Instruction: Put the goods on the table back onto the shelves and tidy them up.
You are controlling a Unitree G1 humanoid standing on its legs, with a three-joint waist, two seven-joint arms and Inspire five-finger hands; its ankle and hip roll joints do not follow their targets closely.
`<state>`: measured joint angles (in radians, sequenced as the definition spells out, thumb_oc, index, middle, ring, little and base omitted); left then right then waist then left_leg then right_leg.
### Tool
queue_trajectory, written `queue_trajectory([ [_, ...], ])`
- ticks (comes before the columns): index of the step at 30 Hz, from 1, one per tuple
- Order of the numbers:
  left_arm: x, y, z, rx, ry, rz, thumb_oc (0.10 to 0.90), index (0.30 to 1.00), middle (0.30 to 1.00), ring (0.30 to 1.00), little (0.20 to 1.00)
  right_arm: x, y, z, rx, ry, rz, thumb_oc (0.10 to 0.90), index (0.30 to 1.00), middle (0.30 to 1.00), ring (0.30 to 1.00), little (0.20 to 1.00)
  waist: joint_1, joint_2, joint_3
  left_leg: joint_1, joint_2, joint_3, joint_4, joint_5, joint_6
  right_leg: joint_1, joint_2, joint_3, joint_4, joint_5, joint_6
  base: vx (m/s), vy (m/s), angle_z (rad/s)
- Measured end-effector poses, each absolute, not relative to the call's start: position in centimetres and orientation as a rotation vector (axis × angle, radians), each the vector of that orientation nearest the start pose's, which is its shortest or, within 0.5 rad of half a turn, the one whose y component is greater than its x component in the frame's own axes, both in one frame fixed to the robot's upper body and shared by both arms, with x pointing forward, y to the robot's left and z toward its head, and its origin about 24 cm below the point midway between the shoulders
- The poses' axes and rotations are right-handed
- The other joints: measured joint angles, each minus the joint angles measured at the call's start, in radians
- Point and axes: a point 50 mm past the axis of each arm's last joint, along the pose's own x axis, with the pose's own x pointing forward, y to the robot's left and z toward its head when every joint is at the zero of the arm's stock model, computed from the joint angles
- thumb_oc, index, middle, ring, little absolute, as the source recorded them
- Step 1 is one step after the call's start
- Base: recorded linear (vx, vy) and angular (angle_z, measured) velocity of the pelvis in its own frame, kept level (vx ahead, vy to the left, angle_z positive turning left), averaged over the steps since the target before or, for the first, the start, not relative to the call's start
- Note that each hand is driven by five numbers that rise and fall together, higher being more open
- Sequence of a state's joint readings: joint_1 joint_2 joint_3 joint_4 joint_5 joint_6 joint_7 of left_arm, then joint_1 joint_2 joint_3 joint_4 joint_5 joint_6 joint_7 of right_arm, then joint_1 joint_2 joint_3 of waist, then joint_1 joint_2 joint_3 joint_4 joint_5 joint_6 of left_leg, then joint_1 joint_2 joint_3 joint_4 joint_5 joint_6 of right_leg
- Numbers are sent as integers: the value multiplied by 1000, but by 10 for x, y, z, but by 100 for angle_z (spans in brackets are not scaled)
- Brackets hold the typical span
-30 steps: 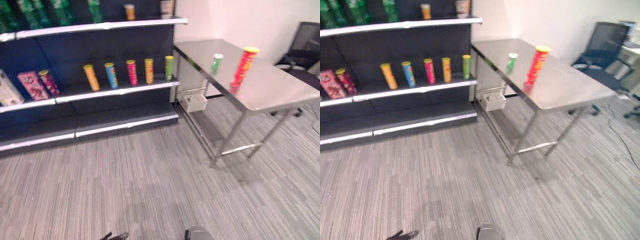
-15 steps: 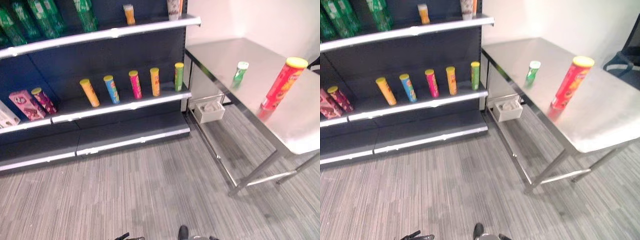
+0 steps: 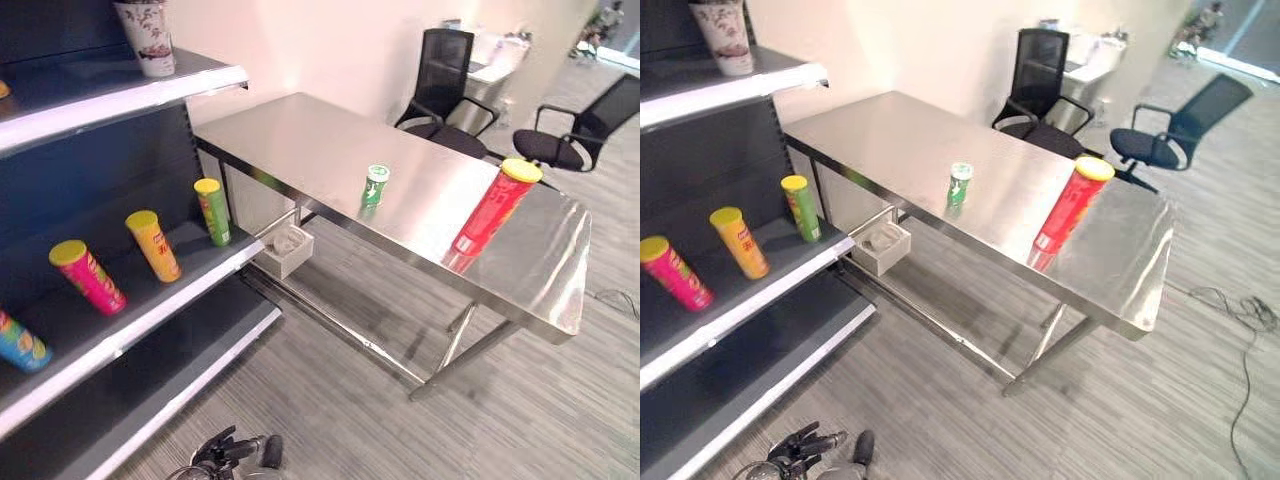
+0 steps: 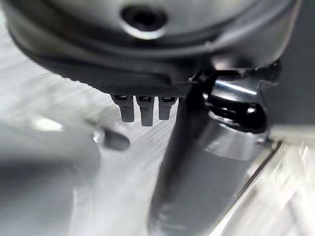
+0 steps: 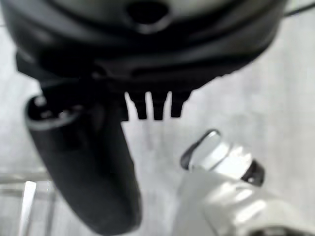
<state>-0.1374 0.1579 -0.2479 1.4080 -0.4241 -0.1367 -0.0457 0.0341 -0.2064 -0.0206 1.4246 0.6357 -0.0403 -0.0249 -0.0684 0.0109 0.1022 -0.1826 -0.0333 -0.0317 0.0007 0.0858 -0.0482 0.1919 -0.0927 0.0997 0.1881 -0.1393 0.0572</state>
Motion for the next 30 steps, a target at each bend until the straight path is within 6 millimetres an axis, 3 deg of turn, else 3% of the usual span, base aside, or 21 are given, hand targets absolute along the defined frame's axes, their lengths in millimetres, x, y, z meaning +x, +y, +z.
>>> queue_trajectory([
  [1,121,193,-162,8,1138,52,800,900,900,900,900,28,-233,-173,348,1309,-637,800,900,900,900,900,-46,-6,-15,-3,-16,45,0,-49,-23,-33,-54,-5,16,45,-19,132,396,29],
  [2,129,189,-161,68,1126,-17,800,900,900,900,900,30,-228,-174,367,1315,-633,800,900,900,900,900,-50,-17,-9,-30,-40,70,137,-75,84,-58,-83,63,62,44,4,133,476,21],
  [3,121,177,-164,142,1143,-118,800,900,900,900,900,32,-234,-172,378,1304,-655,800,900,900,900,900,-55,9,-14,-2,-22,77,138,-62,101,-123,-93,79,229,-15,65,98,347,-12],
  [4,124,173,-163,163,1133,-149,800,900,900,900,900,31,-232,-173,378,1313,-650,800,900,900,900,900,-54,7,-15,41,-49,81,91,-55,136,-159,-98,87,291,-18,63,138,456,-30],
  [5,125,171,-163,189,1126,-180,800,900,900,900,900,32,-234,-172,374,1311,-654,800,900,900,900,900,-49,11,-8,72,-63,87,45,-41,160,-198,-98,68,349,15,50,112,326,-21],
  [7,121,173,-164,203,1146,-184,800,900,900,900,900,47,-239,-170,363,1275,-647,800,900,900,900,900,-36,26,12,135,-73,115,-20,-25,186,-254,-142,-23,450,76,74,102,227,-41],
  [8,116,174,-165,203,1159,-180,800,900,900,900,900,54,-241,-168,357,1258,-641,800,900,900,900,900,-22,30,14,153,-71,140,-48,-16,177,-267,-174,-95,479,62,67,116,157,-47],
  [9,106,178,-168,164,1181,-136,800,900,900,900,900,61,-241,-167,328,1240,-618,800,900,900,900,900,-14,33,4,179,-65,201,-73,0,170,-270,-189,-256,468,33,66,135,166,-50],
  [10,108,183,-167,167,1171,-125,800,900,900,900,900,59,-244,-167,317,1240,-620,800,900,900,900,900,0,24,-12,178,-63,244,-92,2,163,-292,-191,-343,474,13,43,80,16,-59],
  [11,104,189,-167,166,1171,-103,800,900,900,900,900,64,-243,-167,300,1238,-592,800,900,900,900,900,9,23,-15,172,-59,265,-91,-1,167,-309,-161,-348,463,-2,28,134,-24,-84],
  [12,106,191,-166,164,1163,-97,800,900,900,900,900,75,-239,-166,296,1211,-550,800,900,900,900,900,22,25,-18,176,-42,294,-97,-24,129,-343,-101,-367,425,-36,32,143,-51,-104],
  [13,106,197,-165,173,1168,-85,800,900,900,900,900,84,-233,-165,299,1194,-521,800,900,900,900,900,34,17,-17,175,-36,316,-84,-76,50,-355,-66,-385,342,-40,30,133,-57,-106],
  [14,103,210,-164,175,1179,-47,800,900,900,900,900,93,-222,-166,319,1181,-486,800,900,900,900,900,37,-27,-16,120,-48,302,75,-124,123,-371,-92,-401,269,-36,36,77,-66,-106],
  [15,105,216,-162,161,1162,-13,800,900,900,900,900,95,-217,-166,328,1176,-476,800,900,900,900,900,45,-49,-12,79,-26,252,219,-152,197,-396,-118,-403,257,-33,55,62,-44,-116],
  [16,107,216,-161,159,1147,1,800,900,900,900,900,96,-215,-166,328,1176,-468,800,900,900,900,900,63,-47,-15,95,-21,258,221,-229,157,-418,-149,-428,237,-27,50,71,-55,-141],
  [17,97,212,-165,156,1193,-8,800,900,900,900,900,94,-216,-167,337,1180,-479,800,900,900,900,900,46,2,-40,148,7,281,148,-208,150,-385,-143,-506,132,25,64,72,-57,-124],
  [19,96,210,-166,169,1195,-28,800,900,900,900,900,89,-222,-167,313,1189,-483,800,900,900,900,900,38,8,-36,190,6,302,78,-164,148,-369,-151,-518,65,72,91,161,-137,-49],
  [20,104,207,-164,179,1176,-45,800,900,900,900,900,83,-224,-167,312,1202,-494,800,900,900,900,900,28,-7,-35,209,1,301,52,-150,131,-352,-155,-521,40,86,86,195,-177,2],
  [21,104,205,-165,193,1177,-62,800,900,900,900,900,74,-223,-169,314,1224,-504,800,900,900,900,900,28,-5,-32,228,-2,300,19,-133,121,-332,-154,-527,14,95,74,110,-116,10],
  [26,102,199,-166,207,1172,-99,800,900,900,900,900,60,-228,-170,321,1250,-539,800,900,900,900,900,26,1,-42,284,26,294,-60,-96,75,-252,-93,-509,-73,165,36,84,-140,2],
  [30,106,168,-167,185,1136,-195,800,900,900,900,900,64,-244,-166,294,1223,-564,800,900,900,900,900,32,71,-57,290,81,296,-57,-94,39,-180,-5,-521,-216,210,-27,109,-130,-1],
])
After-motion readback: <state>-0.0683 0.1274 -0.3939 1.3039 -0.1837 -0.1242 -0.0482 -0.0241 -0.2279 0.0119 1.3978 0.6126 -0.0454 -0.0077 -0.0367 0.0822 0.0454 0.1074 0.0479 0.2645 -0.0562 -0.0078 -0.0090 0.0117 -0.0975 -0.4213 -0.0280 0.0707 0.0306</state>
